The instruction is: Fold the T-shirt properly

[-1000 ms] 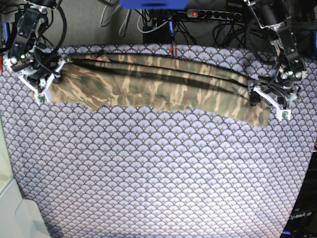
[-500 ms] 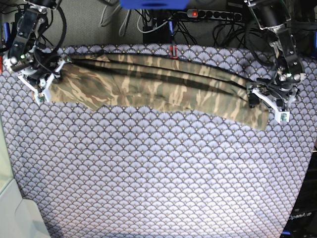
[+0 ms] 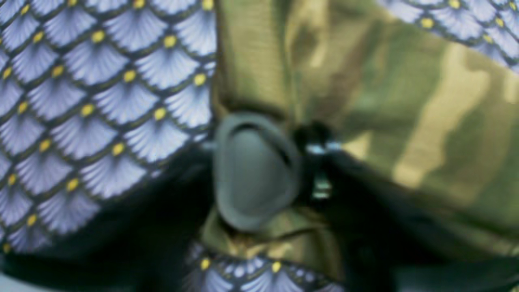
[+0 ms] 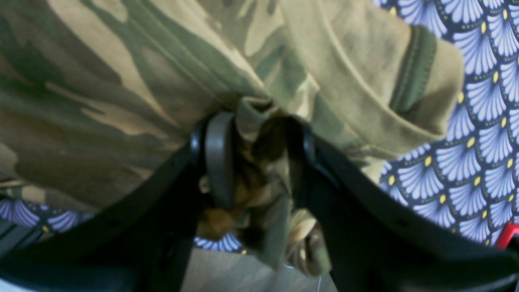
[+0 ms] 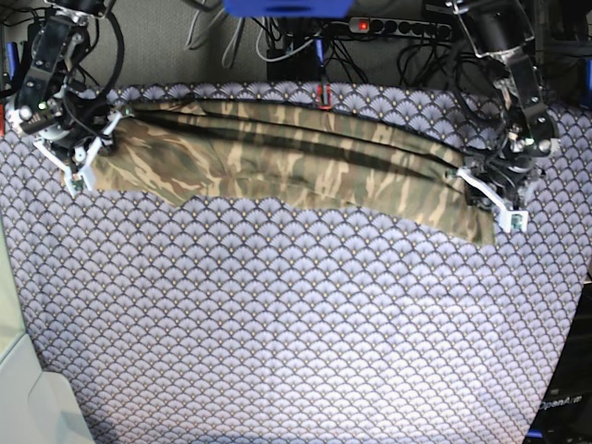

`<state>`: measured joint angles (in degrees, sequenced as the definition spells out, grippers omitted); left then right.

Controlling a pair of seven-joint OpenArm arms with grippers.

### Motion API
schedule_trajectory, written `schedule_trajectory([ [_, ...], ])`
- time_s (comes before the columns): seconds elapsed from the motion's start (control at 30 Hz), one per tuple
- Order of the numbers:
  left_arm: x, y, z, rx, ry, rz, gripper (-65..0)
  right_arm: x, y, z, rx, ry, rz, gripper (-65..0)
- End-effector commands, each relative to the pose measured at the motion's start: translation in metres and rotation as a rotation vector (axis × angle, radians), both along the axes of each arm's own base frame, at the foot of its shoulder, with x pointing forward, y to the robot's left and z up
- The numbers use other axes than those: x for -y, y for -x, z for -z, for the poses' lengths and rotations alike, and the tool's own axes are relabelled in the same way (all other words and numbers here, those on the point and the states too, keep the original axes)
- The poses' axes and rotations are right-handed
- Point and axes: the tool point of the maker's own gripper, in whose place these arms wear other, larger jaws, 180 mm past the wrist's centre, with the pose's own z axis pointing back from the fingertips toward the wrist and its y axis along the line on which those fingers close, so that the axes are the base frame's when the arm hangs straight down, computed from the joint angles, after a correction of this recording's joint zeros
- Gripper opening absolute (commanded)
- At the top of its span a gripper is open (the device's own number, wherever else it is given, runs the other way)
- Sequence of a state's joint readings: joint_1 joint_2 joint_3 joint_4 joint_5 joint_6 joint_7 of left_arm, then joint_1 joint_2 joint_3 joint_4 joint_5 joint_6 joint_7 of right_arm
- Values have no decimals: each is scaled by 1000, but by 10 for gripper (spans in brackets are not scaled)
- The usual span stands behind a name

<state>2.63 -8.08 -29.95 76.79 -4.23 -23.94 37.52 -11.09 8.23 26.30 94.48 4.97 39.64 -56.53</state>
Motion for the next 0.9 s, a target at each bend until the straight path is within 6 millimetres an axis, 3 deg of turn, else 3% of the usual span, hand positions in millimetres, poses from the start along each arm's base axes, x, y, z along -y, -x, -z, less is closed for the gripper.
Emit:
schedule_trajectory([
  [0.0,-4,16,16,-103,-24,1,-545,4,10,5,-57,26,-6,-425],
  [0.1,-7,17,17,-109,-27,-2,-645,4,10,5,-57,26,-6,-425],
  [0.43,-12,12,7,-82,-43,-6,-641,4,10,5,-57,26,-6,-425],
  [0.57,-10,2,-24,-1,-88,11,-641,4,10,6,-58,26,-6,-425],
  [0.67,-4,-7,-60,89,-136,34,-641,4,11,6,-60,26,-6,-425],
  [0.87,10,-11,-110,151,-186,44,-641,3,9,6,-55,23,-5,-425],
])
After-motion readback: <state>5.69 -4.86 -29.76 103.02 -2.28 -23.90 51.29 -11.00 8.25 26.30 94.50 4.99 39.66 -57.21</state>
